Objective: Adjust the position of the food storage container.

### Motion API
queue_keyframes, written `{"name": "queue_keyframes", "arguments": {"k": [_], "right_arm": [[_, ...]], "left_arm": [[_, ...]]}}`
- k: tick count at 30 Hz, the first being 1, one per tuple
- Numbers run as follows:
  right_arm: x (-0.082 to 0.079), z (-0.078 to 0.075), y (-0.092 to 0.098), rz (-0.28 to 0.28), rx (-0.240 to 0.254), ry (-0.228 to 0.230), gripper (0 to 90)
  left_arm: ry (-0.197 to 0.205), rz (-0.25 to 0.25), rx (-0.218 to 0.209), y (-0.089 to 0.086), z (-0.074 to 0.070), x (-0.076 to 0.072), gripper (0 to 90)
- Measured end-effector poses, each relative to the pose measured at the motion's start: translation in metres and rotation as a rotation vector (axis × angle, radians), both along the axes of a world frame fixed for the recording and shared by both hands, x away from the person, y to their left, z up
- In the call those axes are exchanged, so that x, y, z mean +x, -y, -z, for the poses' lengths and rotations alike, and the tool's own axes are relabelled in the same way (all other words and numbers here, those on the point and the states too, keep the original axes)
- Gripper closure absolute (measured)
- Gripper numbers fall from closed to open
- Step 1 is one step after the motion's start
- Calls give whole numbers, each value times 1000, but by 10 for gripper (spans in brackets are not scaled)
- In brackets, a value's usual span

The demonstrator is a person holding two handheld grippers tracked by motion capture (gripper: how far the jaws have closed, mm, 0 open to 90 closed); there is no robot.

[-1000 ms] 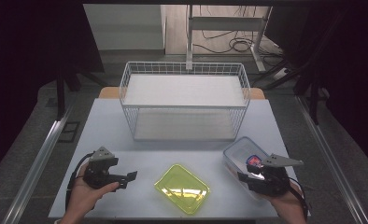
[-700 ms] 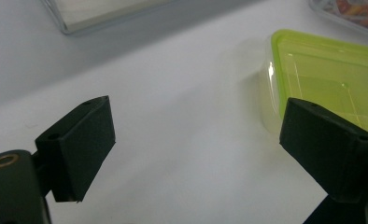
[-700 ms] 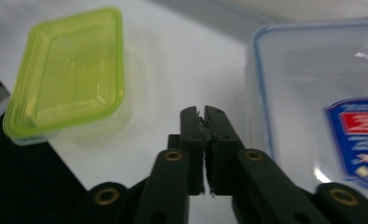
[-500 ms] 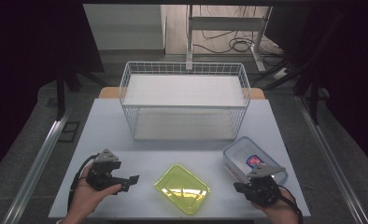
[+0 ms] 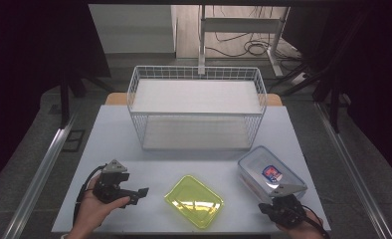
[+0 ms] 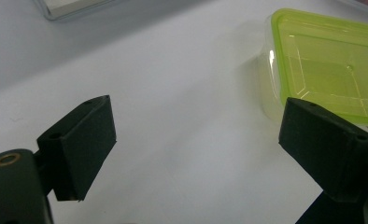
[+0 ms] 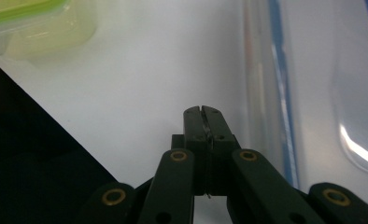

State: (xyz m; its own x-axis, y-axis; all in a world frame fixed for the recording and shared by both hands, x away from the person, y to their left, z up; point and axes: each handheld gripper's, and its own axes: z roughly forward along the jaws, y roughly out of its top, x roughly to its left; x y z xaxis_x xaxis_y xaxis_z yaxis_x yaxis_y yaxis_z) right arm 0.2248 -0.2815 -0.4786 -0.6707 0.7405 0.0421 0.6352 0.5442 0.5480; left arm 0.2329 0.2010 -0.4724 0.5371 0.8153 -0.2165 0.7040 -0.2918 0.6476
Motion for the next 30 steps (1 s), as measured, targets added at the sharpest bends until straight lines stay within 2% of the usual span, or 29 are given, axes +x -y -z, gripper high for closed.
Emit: {"name": "queue_keyframes", "arguments": {"k": [3, 4, 6, 13, 21, 24, 30], "right_arm": [[1, 0, 4, 11, 1, 4, 894], [1, -1, 7, 14, 25, -4, 894], [1, -1, 9, 16, 37, -8, 895], [2, -2, 13, 21, 16, -4, 895], [4, -4, 33, 87, 16, 6, 895], [5, -4, 44, 131, 2, 22, 895], [9, -2, 56, 172, -3, 33, 895]], "left_arm": [[4, -5, 1, 0, 0, 0, 106], [7, -10, -2, -1, 0, 0, 106], [6, -13, -4, -1, 0, 0, 106], [0, -10, 0, -3, 2, 0, 106], [-3, -8, 3, -3, 3, 1, 105], [-8, -3, 7, -1, 5, 1, 105], [-13, -1, 9, 0, 6, 2, 105]]}}
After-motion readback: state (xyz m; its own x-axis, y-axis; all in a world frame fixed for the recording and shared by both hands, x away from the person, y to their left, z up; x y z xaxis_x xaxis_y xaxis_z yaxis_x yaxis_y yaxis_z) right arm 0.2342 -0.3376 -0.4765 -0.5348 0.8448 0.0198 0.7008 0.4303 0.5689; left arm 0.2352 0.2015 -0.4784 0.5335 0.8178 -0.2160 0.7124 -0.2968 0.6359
